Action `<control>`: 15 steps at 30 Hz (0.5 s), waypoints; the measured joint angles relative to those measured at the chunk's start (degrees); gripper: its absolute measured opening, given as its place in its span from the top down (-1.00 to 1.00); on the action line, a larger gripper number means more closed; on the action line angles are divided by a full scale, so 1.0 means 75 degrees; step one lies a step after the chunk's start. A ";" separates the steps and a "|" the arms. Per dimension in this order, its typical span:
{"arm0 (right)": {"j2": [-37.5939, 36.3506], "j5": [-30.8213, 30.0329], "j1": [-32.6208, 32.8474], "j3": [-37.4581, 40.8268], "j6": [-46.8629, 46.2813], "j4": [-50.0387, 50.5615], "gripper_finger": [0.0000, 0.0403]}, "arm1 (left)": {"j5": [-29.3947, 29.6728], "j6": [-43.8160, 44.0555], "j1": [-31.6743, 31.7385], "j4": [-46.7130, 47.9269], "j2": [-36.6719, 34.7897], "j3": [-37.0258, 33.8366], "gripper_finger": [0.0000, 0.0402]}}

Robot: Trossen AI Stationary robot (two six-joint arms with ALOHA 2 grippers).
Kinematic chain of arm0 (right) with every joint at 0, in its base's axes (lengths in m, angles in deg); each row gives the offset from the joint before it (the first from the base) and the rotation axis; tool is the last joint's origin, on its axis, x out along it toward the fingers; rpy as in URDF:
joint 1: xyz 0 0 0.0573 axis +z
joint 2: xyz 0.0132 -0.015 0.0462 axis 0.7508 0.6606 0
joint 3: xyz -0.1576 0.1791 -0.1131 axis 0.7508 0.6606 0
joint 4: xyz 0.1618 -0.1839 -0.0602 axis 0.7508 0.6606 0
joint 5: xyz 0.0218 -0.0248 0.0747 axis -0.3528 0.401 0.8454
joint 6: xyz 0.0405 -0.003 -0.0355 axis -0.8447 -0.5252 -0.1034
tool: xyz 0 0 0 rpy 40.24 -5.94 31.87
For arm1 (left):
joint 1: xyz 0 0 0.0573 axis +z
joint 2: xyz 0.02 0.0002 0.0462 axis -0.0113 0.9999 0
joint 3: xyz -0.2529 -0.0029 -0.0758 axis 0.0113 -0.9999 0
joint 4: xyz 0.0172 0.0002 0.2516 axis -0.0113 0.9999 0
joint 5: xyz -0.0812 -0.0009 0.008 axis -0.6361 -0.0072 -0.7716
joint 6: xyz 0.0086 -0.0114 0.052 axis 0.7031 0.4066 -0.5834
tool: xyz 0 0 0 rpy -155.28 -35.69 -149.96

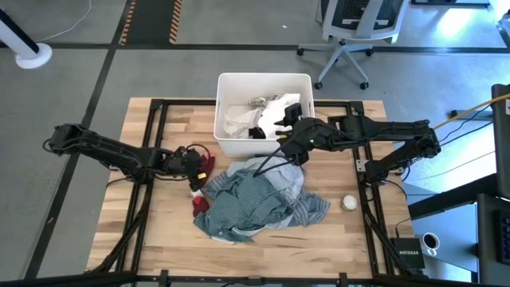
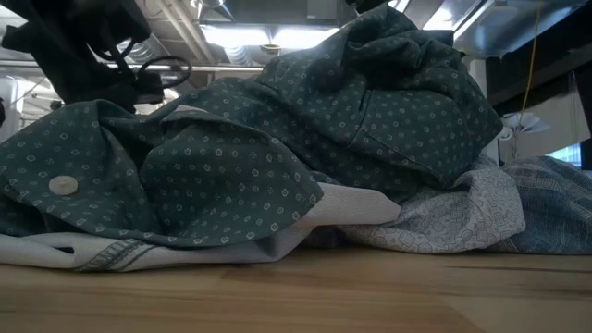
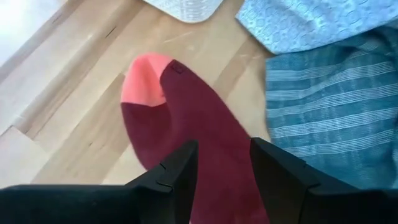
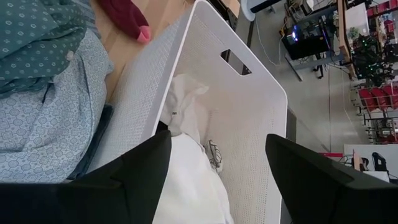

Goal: Sort clothes
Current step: Put the top red sock into the white bin

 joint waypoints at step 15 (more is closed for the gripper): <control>0.0000 -0.0001 0.0000 0.0000 0.0000 0.0002 -0.39 | 0.0507 -0.0977 0.0693 -0.0523 0.1091 -0.0010 0.30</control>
